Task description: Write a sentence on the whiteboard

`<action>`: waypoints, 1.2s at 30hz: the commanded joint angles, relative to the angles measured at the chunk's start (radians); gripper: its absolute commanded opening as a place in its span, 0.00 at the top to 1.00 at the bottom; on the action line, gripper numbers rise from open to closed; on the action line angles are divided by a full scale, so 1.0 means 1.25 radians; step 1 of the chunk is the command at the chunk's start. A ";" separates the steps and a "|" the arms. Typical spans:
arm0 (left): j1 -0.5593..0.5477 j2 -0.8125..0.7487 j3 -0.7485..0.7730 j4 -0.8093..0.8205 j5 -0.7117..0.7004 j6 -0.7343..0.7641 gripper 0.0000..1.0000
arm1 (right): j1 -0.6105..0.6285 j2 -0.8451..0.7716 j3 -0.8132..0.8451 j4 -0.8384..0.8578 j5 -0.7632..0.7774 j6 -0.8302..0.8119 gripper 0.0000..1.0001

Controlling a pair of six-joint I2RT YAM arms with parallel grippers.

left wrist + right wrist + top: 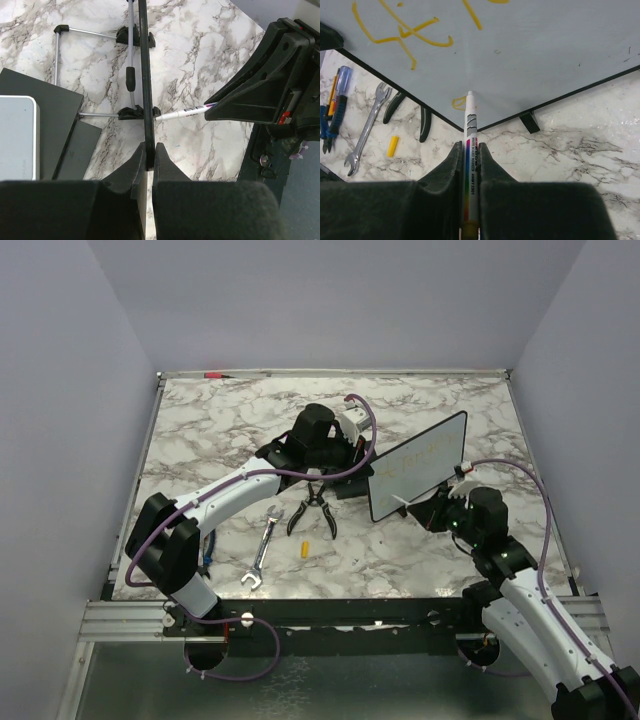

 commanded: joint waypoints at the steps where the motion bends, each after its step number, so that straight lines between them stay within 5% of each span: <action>1: -0.008 0.014 0.016 -0.027 0.047 0.000 1.00 | 0.003 0.006 0.009 -0.002 0.036 0.001 0.99; 36: -0.009 0.019 0.017 -0.027 0.052 -0.002 1.00 | 0.002 0.069 0.014 0.050 -0.029 -0.037 0.99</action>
